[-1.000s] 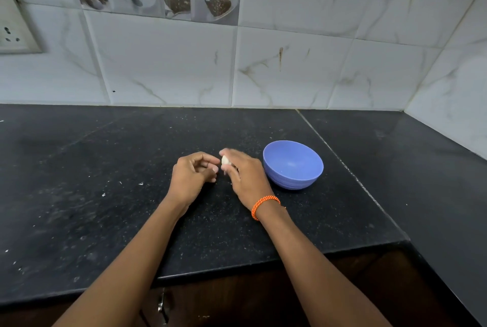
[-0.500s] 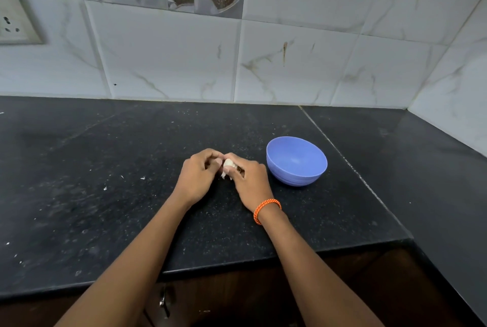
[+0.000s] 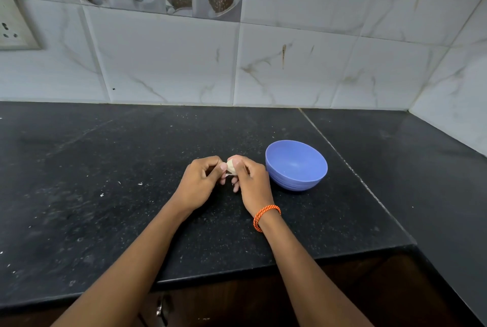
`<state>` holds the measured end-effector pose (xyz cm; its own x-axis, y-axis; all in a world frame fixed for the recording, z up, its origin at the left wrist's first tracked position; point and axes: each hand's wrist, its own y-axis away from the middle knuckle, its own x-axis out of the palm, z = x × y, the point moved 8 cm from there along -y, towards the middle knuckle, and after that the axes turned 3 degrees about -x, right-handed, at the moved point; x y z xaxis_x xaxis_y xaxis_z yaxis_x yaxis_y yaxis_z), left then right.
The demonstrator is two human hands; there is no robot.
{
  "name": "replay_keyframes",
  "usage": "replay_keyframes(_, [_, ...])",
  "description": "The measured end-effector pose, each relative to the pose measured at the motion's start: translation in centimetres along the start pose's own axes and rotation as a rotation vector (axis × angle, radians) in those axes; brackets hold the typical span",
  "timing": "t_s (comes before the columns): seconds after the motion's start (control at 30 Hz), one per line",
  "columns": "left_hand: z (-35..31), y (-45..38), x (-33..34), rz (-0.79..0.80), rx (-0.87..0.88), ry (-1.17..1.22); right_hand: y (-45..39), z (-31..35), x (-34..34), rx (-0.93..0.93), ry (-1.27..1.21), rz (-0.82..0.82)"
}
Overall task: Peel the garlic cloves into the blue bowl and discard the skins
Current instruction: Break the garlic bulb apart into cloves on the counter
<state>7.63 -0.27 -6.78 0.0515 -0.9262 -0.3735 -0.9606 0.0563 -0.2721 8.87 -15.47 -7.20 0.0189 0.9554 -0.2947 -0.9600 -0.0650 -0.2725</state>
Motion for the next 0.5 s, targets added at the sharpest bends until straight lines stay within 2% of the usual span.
replay_keyframes(0.27, [-0.1, 0.2, 0.3, 0.036, 0.011, 0.124, -1.0, -1.4, 1.4, 0.157, -0.034, 0.158])
replay_keyframes(0.5, [-0.9, 0.2, 1.0, 0.07, 0.001, 0.218, -1.2, -1.7, 1.6, 0.338, -0.282, 0.271])
